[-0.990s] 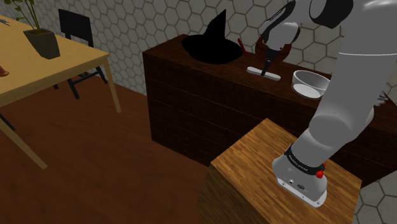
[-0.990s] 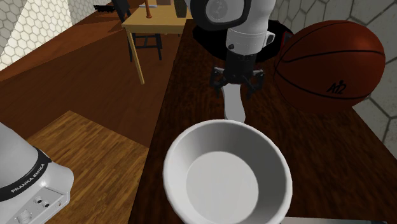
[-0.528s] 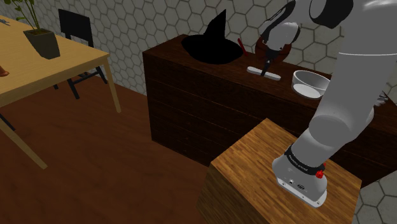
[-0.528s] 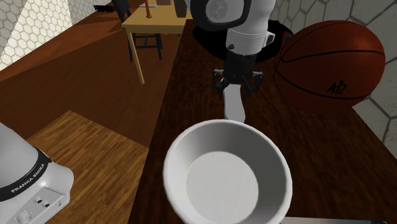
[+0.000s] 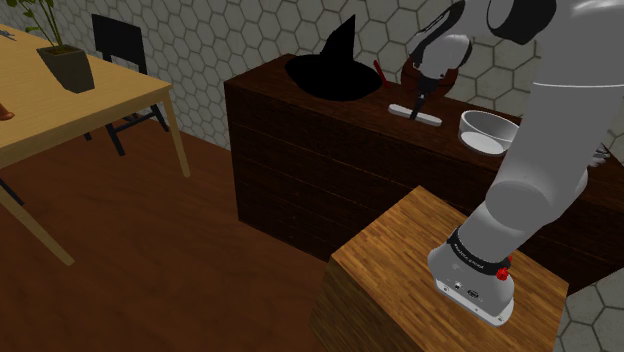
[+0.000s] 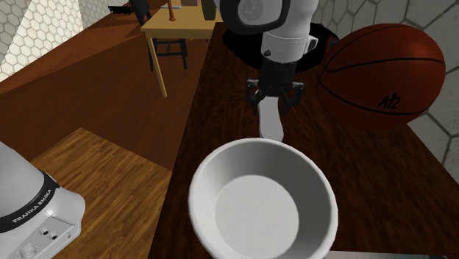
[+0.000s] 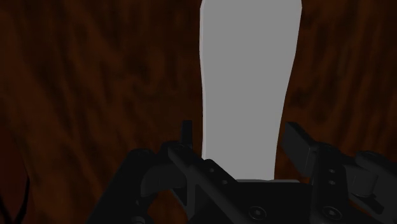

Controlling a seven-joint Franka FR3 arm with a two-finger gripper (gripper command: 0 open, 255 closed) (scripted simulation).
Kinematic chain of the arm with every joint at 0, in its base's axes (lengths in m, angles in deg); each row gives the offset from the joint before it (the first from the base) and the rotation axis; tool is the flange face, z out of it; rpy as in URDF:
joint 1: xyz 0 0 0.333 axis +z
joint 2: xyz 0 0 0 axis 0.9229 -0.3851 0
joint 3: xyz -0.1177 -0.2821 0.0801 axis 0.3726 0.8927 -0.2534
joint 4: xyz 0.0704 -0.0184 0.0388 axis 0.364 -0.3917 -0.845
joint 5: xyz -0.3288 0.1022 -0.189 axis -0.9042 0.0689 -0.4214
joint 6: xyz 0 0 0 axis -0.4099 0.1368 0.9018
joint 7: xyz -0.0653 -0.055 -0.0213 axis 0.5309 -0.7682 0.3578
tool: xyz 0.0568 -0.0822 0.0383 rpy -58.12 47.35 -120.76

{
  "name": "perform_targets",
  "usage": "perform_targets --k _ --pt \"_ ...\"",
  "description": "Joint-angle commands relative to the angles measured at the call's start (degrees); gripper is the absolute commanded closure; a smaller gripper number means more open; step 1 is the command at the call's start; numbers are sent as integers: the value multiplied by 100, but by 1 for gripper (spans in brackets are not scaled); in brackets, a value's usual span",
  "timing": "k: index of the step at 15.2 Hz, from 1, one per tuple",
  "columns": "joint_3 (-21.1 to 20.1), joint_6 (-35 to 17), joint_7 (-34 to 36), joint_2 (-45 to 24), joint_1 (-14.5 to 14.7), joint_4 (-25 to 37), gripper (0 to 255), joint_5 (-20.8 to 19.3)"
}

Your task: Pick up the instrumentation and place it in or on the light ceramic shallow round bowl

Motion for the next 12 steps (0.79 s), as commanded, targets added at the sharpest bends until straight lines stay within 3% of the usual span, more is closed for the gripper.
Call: perform_targets --k 1,12 --pt "29 98 40 69 21 47 255 -60" --pt "181 798 296 510 144 410 255 -437"
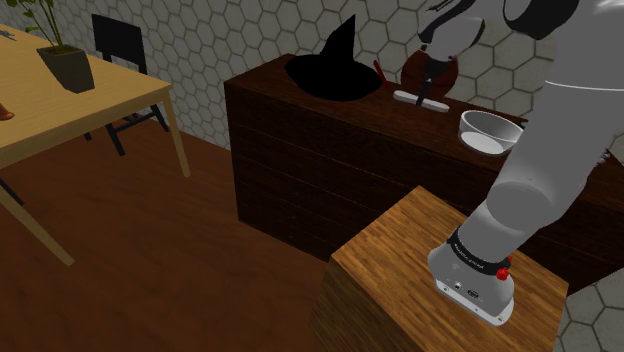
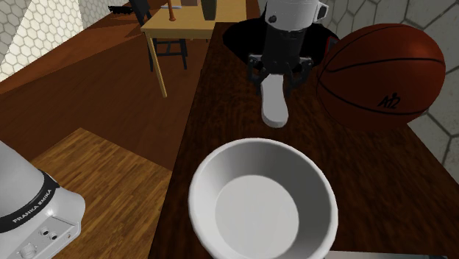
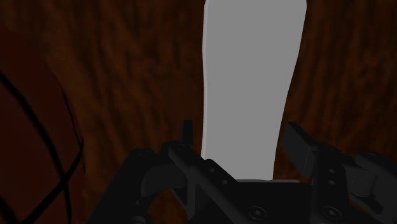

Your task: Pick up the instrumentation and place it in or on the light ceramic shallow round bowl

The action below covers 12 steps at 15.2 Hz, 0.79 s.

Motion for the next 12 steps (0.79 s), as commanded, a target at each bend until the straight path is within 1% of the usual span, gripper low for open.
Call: perform_targets --k 1,12 --pt "23 123 46 84 23 59 255 -68" --pt "94 882 218 373 76 603 255 -312"
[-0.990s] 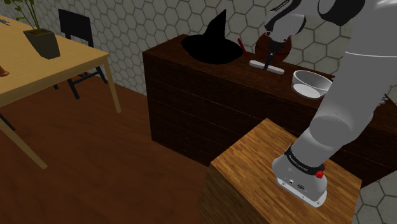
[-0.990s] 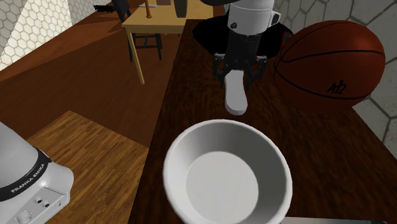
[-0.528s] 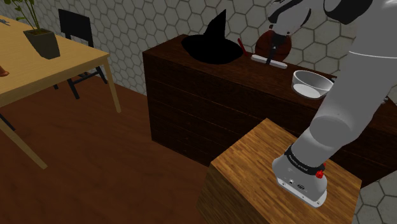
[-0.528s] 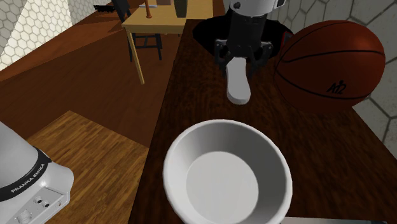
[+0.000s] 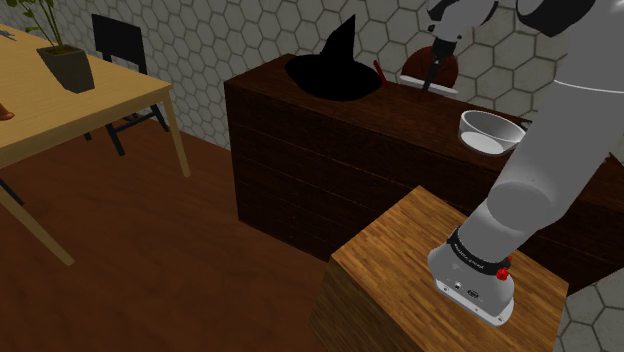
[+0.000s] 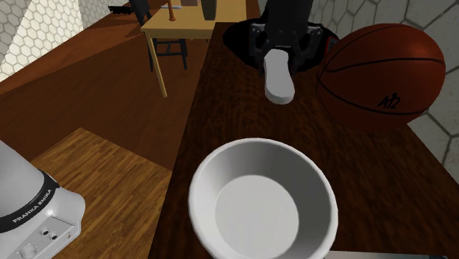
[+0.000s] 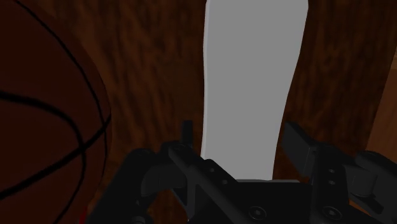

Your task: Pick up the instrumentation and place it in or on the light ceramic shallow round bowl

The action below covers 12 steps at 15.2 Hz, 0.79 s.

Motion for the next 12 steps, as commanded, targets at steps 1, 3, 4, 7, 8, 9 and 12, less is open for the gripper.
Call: perform_targets --k 1,3,4,7,8,9,12 --pt "14 138 29 67 11 88 255 -50" --pt "21 282 50 99 13 208 255 -78" --pt "25 355 60 113 14 271 255 -90" --pt "123 289 -31 426 -11 -41 255 -289" --pt "170 254 -77 577 -30 -192 255 -389" --pt "216 223 -123 724 -55 -335 255 -489" --pt "349 157 -268 1148 -157 -717 255 -790"
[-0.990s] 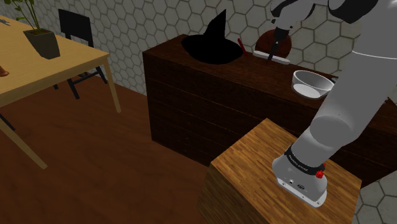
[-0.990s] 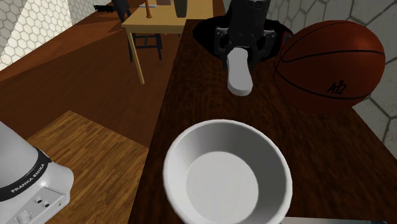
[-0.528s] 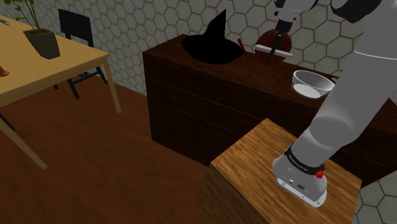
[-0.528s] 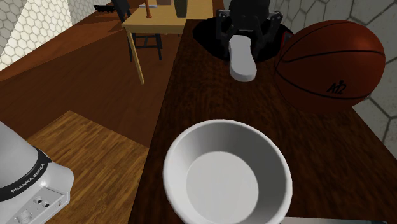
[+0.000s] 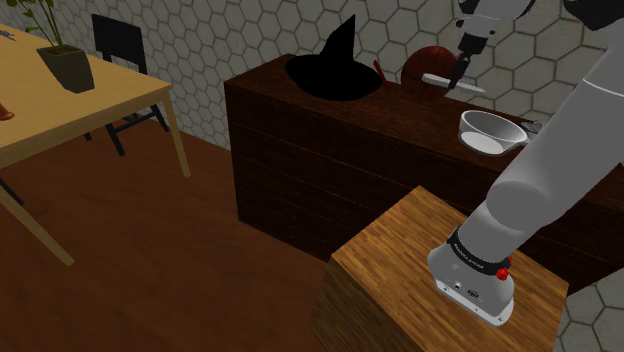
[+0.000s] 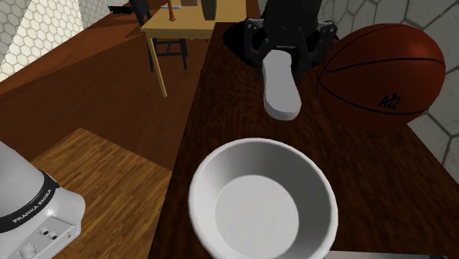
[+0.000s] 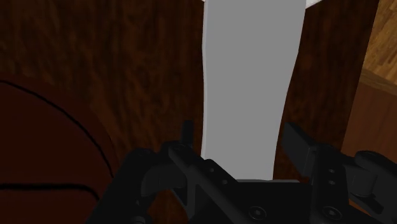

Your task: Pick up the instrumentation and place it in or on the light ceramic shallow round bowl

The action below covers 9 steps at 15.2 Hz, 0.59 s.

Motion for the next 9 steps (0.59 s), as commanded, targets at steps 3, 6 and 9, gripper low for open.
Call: perform_targets --k 3,6,9 --pt "163 -86 -191 553 -163 -490 255 -411" --pt "292 -89 -378 901 -335 -740 255 -686" --pt "431 -70 -597 1202 -525 -928 255 -937"
